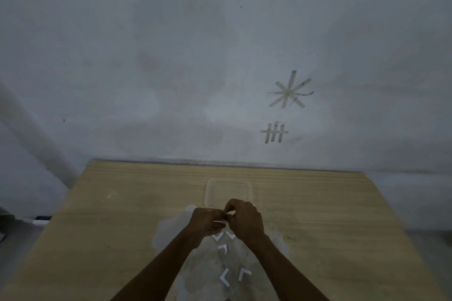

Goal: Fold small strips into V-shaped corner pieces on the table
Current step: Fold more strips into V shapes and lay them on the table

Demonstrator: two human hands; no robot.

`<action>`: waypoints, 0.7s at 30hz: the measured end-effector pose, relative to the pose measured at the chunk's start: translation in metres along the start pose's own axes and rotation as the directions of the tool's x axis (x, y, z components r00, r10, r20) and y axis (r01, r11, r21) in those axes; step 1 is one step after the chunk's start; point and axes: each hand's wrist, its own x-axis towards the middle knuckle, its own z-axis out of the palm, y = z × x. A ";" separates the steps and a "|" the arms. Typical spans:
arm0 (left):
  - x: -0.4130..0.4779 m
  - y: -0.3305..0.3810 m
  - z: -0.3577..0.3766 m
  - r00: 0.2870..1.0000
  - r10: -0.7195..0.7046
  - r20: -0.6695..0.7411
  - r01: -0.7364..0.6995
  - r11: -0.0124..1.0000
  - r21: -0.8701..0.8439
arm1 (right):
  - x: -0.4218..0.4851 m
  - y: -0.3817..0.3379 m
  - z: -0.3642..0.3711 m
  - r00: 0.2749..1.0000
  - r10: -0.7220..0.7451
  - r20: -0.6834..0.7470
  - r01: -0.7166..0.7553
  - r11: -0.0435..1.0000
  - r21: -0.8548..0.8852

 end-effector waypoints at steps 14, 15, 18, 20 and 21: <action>-0.001 0.004 0.003 1.000 0.017 -0.018 -0.018 0.999 -0.039 | -0.002 -0.002 0.002 0.999 -0.018 -0.051 0.018 1.000 0.008; -0.001 0.004 0.003 1.000 0.013 -0.014 -0.014 0.999 -0.032 | -0.002 -0.003 0.002 0.999 -0.013 -0.052 0.013 1.000 0.009; 0.000 0.005 0.001 1.000 -0.001 -0.026 0.000 1.000 -0.016 | 0.000 -0.003 0.004 0.999 -0.007 -0.052 0.008 1.000 0.008; 0.000 0.004 0.000 0.999 0.006 -0.036 -0.006 1.000 -0.005 | 0.000 -0.003 0.006 0.999 -0.005 -0.051 0.006 1.000 0.014; 0.000 0.004 -0.001 0.999 0.009 -0.038 -0.009 1.000 -0.001 | 0.000 -0.003 0.007 0.999 -0.007 -0.049 0.008 1.000 0.019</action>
